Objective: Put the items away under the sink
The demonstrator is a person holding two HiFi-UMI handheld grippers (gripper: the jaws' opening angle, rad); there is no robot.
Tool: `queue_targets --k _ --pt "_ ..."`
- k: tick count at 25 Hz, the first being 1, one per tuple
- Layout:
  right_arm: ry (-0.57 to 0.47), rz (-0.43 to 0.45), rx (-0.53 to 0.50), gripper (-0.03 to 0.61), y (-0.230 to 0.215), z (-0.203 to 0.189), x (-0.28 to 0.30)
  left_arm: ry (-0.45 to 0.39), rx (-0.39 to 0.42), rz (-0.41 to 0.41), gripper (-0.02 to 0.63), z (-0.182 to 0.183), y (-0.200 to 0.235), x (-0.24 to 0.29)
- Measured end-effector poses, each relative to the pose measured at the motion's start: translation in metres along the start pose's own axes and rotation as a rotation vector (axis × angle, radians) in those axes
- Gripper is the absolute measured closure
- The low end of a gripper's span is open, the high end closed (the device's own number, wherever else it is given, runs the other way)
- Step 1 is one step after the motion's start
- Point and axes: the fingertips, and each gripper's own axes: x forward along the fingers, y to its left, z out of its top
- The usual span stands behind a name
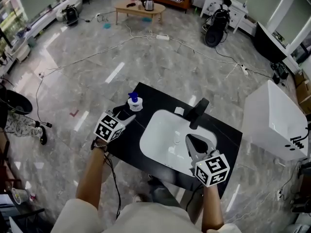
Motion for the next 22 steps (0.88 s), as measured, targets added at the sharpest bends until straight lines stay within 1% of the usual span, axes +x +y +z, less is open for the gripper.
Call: queue_targets --k 5,10,12,15,22 --pt "0.043 0.023 0.005 0.572 -0.008 -0.014 0.023 0.032 0.011 0.007 0.347 -0.013 0.022 0.031" --pt "0.058 0.026 0.011 0.572 -0.020 -0.017 0.035 0.061 -0.011 0.013 0.320 -0.025 0.042 0.053" --pt "0.067 0.026 0.017 0.572 -0.024 -0.019 0.040 0.054 -0.022 -0.002 0.295 -0.029 0.048 0.062" --pt "0.084 0.029 0.022 0.572 -0.029 -0.023 0.048 0.048 -0.010 -0.036 0.251 -0.035 0.053 0.076" --pt "0.105 0.029 0.033 0.572 -0.034 -0.026 0.056 0.076 -0.014 -0.078 0.241 -0.046 0.057 0.100"
